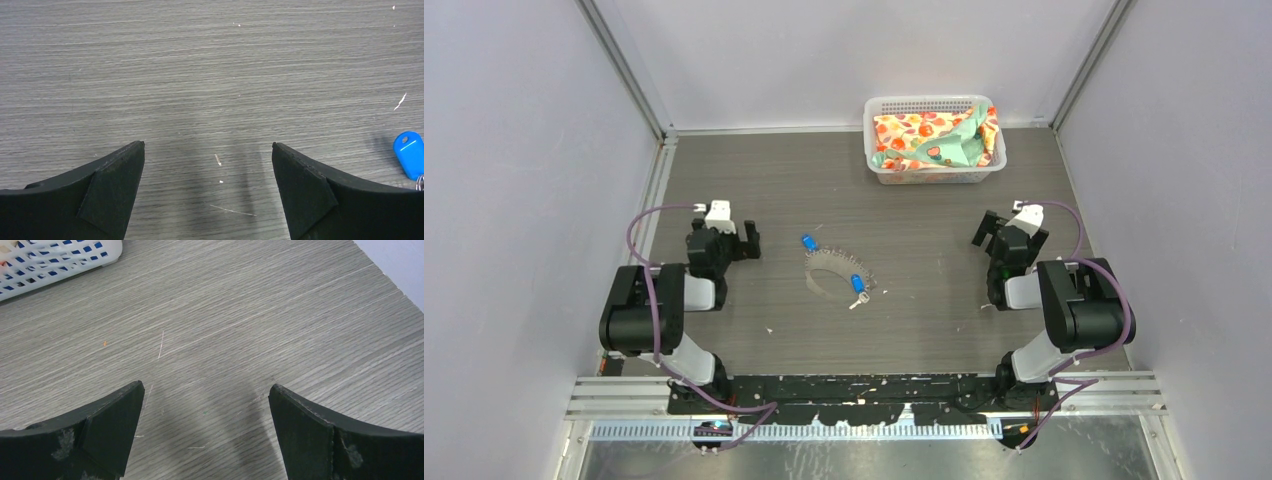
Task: Put the keys on the keyring
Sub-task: Reset both arms
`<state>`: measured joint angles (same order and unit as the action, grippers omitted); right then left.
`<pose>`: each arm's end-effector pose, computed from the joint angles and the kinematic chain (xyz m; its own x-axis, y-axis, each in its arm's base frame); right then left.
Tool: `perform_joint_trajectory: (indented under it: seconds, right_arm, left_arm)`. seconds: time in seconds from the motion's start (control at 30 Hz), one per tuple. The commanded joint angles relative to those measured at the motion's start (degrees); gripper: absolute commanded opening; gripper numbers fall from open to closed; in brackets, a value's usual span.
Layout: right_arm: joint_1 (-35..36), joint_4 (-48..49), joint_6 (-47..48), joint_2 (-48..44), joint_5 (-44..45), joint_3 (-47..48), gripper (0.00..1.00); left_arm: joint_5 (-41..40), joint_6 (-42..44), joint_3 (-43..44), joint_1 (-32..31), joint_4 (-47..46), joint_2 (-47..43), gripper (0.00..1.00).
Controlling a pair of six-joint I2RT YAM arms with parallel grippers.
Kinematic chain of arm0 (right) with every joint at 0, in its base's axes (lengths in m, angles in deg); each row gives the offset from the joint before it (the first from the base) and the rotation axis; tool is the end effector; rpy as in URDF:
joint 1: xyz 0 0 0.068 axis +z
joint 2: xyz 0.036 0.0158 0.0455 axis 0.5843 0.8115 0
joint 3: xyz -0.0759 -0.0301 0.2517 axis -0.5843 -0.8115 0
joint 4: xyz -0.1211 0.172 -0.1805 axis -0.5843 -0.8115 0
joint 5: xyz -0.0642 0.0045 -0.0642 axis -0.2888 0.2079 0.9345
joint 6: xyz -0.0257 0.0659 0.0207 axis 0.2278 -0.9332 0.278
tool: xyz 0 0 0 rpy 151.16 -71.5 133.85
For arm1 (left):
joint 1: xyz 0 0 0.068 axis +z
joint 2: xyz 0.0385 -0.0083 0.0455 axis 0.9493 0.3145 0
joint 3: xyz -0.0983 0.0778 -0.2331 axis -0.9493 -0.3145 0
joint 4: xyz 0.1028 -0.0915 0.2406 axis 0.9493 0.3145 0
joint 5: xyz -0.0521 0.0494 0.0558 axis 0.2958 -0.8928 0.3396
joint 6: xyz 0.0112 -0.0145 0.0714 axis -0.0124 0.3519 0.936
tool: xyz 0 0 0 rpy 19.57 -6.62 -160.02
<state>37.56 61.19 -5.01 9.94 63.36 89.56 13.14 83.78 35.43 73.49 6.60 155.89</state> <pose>0.2858 -0.0167 0.1001 -0.2515 0.1376 -0.9580 0.4138 0.9101 0.0221 0.2965 0.0014 0.1045 -0.2993 -0.0516 -0.9528 0.0799 0.9937 -0.0789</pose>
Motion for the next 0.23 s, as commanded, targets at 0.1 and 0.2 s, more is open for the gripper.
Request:
perform_joint_trajectory:
  seconds: [0.1,0.2]
  right_arm:
    - [-0.1,3.7,-0.6,-0.8,0.6,0.6,1.00]
    - [-0.1,3.7,-0.6,-0.8,0.6,0.6,1.00]
  left_arm:
    - [-2.4,1.4,1.5,-1.0,-0.1,-1.0,1.00]
    - [-2.2,1.3,1.1,-1.0,-0.5,-1.4,1.00]
